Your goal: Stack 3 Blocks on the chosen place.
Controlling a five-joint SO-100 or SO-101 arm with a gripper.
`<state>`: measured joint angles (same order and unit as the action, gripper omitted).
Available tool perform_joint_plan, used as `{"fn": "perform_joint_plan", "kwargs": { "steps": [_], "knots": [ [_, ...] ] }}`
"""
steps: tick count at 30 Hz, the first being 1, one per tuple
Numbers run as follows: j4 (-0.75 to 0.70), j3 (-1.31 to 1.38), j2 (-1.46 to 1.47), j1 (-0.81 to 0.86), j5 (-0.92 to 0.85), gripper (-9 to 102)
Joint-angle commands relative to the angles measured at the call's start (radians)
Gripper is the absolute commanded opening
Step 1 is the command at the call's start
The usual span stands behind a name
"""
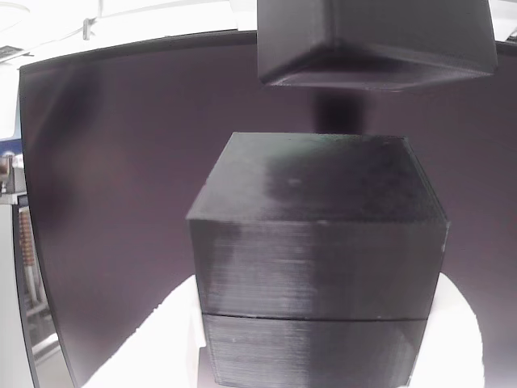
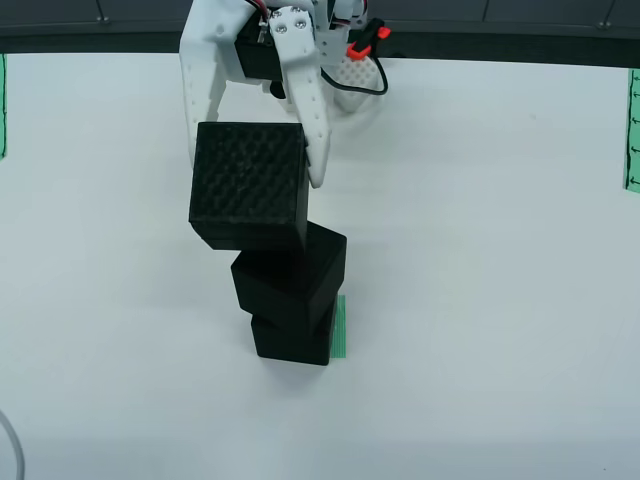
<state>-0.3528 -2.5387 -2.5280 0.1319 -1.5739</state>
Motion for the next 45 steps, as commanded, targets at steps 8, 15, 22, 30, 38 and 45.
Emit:
{"fn": "perform_joint_plan", "kwargs": {
  "steps": [8, 15, 22, 30, 38, 45],
  "knots": [
    [0.209, -0.129, -0.023, -0.006, -0.038, 22],
    [0.354, -0.201, -0.023, -0.021, -0.040, 23],
    [0.446, -0.255, -0.028, -0.032, -0.041, 23],
    [0.592, -0.348, -0.037, -0.032, -0.069, 25],
    [0.623, -0.353, -0.037, -0.026, -0.069, 34],
    [0.673, -0.383, -0.040, -0.023, -0.069, 34]
  ]
}}
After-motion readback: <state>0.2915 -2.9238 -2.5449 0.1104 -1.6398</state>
